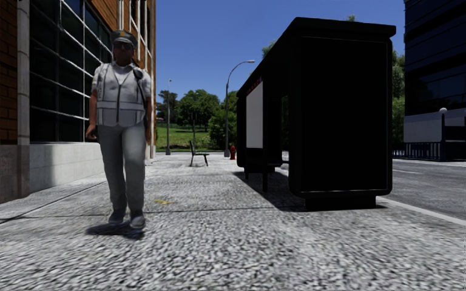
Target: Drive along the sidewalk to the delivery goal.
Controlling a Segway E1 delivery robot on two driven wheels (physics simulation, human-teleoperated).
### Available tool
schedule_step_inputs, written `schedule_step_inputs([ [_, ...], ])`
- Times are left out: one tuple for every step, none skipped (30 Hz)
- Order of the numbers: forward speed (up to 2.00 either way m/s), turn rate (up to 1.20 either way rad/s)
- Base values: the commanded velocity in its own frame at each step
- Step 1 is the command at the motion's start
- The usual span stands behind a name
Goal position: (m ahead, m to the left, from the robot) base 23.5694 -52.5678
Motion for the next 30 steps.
schedule_step_inputs([
  [2.00,0.00],
  [2.00,0.00],
  [2.00,0.00],
  [2.00,0.00],
  [2.00,0.00],
  [2.00,0.05],
  [2.00,0.10],
  [2.00,0.10],
  [2.00,0.13],
  [2.00,0.18],
  [2.00,0.20],
  [2.00,0.20],
  [2.00,0.22],
  [2.00,0.26],
  [2.00,0.31],
  [2.00,0.34],
  [2.00,0.34],
  [2.00,0.39],
  [2.00,0.47],
  [2.00,0.57],
  [2.00,0.57],
  [2.00,0.60],
  [2.00,0.61],
  [2.00,0.62],
  [2.00,0.62],
  [2.00,0.62],
  [2.00,0.62],
  [2.00,0.62],
  [2.00,0.62],
  [2.00,0.62],
])
